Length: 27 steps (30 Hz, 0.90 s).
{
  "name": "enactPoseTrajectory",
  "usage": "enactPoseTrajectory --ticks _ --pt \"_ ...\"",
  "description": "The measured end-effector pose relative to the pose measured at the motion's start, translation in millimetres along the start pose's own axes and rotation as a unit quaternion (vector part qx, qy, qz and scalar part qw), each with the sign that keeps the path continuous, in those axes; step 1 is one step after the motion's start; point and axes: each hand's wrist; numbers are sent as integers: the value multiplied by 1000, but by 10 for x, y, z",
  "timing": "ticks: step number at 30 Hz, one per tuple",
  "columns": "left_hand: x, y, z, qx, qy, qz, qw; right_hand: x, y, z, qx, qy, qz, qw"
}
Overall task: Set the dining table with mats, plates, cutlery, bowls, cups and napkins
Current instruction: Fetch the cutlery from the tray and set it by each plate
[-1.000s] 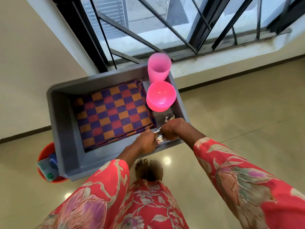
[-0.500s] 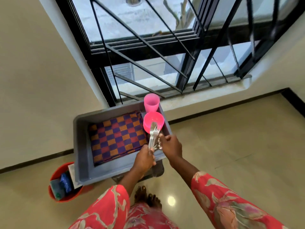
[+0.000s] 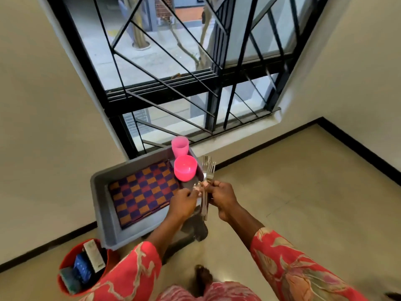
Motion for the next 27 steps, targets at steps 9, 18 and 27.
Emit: enactPoseTrajectory --ticks 9,18,27 --pt "-141 740 259 -120 281 166 938 198 1107 -535 17 -37 5 999" --pt "-143 1689 834 -180 247 202 931 545 2026 -1396 -109 259 -275 920" --pt "29 2305 973 -212 181 320 906 443 2685 -1797 -32 74 -363 928"
Point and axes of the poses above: each hand's wrist, its own y-axis away from the middle knuckle, its own x-axis out of the palm, z = x × y
